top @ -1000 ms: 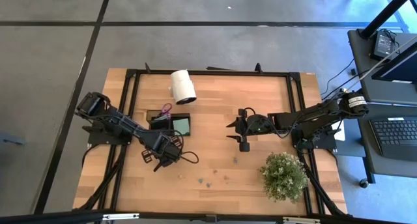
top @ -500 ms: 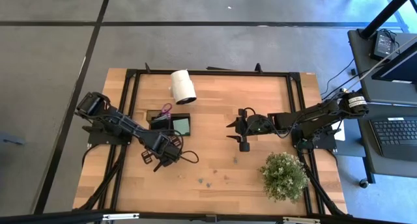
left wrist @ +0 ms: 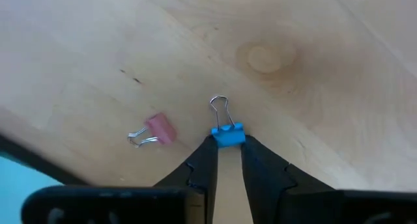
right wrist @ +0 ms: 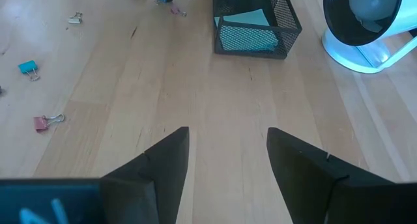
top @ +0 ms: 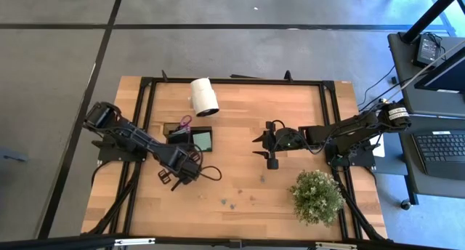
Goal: Pick and place office supplies into organizer
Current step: Put the blue binder clip into the black desk organizer
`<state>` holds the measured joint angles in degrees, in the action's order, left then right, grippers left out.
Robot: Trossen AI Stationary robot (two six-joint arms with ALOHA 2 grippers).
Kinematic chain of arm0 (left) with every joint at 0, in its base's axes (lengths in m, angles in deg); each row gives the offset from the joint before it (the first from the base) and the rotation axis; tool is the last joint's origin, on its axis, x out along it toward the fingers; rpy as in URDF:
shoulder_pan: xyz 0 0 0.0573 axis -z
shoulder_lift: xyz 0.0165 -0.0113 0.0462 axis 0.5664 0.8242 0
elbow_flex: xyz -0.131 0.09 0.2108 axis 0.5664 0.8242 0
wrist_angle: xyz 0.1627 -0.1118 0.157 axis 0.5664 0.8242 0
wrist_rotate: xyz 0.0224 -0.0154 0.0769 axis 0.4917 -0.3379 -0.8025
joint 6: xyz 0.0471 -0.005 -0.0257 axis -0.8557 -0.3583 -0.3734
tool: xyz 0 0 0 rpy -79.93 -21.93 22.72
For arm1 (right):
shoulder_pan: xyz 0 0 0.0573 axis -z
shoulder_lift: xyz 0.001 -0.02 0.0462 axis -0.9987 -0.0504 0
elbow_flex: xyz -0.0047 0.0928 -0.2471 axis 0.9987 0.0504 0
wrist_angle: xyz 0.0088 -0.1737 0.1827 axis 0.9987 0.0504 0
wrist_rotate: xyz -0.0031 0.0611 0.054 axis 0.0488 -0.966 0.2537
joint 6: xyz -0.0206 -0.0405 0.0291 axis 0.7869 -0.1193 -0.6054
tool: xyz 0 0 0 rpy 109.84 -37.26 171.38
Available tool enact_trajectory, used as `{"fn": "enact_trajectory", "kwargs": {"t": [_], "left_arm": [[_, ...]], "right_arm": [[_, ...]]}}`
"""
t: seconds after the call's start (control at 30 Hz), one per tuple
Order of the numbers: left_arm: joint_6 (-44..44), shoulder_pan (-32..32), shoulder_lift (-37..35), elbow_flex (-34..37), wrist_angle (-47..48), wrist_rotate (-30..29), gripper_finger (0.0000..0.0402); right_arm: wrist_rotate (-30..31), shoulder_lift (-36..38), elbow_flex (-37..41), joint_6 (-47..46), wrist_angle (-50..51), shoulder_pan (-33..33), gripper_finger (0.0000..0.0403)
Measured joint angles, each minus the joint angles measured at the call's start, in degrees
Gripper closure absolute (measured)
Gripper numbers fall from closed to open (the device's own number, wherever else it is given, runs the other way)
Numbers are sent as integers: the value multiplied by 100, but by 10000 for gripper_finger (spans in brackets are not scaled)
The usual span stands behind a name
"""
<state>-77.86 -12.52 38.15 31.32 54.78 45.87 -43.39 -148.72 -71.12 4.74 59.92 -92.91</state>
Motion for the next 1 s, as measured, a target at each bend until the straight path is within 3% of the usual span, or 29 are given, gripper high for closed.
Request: {"fn": "enact_trajectory", "kwargs": {"t": [0.33,0.83,1.0], "left_arm": [[607,-2,-479,-17,272,-189,345],[2946,-468,-1286,-28,988,-1373,346],[3289,-666,-1288,-28,1554,-1421,346]], "right_arm": [[0,0,0,1,2,0,193],[0,0,-1,2,-2,2,193],[0,0,0,2,0,2,193]]}}
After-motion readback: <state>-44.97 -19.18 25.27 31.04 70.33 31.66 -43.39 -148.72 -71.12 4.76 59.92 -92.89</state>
